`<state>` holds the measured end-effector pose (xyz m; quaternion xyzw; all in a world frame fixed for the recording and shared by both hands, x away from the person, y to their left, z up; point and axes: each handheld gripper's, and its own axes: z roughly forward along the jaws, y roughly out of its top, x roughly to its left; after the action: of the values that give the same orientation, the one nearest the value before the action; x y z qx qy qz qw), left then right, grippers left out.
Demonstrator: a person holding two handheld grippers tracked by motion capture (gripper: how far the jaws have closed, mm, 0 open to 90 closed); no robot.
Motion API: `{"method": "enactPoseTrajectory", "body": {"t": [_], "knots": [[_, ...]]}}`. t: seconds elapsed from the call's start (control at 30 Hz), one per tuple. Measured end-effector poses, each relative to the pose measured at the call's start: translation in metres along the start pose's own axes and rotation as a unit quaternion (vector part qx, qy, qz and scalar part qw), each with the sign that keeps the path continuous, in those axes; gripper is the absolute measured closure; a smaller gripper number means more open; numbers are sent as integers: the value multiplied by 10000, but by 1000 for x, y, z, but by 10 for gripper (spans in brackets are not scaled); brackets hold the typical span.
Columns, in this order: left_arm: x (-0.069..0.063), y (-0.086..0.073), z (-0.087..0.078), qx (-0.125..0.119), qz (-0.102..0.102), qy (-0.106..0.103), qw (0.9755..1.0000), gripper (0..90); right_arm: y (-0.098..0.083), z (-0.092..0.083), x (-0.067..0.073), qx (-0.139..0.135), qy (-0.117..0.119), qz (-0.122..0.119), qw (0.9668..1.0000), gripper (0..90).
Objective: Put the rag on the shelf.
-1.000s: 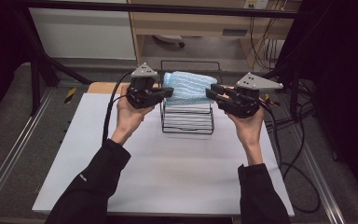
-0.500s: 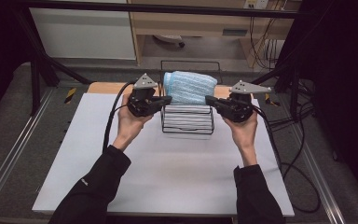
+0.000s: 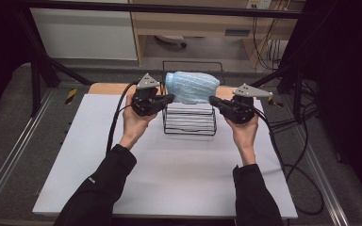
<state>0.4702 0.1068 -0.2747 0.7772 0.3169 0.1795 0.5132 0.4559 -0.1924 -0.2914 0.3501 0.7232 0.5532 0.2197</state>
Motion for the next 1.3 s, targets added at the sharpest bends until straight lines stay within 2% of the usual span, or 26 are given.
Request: {"method": "enactPoseTrajectory", "body": {"t": [0.27,0.57,0.7,0.8,0.97,1.03,1.13,1.2,1.3], "knots": [[-1,6,-18,-120,-61,-44,9999,818,12,-12,11,-114,161,-120,9997,793],[1,17,-47,-264,-55,-20,9996,629,41,-25,22,-266,216,-161,9993,620],[2,15,-58,-227,2,76,9997,520,46,-31,25,-324,297,-64,9990,488],[6,8,-67,-183,9,101,9998,448,46,-37,26,-309,262,-1,9992,406],[12,-8,-80,-25,-2,151,9999,335,41,-44,28,-264,302,66,9992,205],[14,-16,-84,53,-21,140,9999,275,37,-45,30,-217,273,17,9994,134],[16,-30,-90,136,65,196,9997,213,28,-46,30,-58,382,66,9992,100],[18,-42,-93,224,80,220,9995,167,19,-47,31,0,369,10,9993,73],[21,-61,-96,359,35,285,9989,129,4,-49,30,133,394,37,9991,43]]}}
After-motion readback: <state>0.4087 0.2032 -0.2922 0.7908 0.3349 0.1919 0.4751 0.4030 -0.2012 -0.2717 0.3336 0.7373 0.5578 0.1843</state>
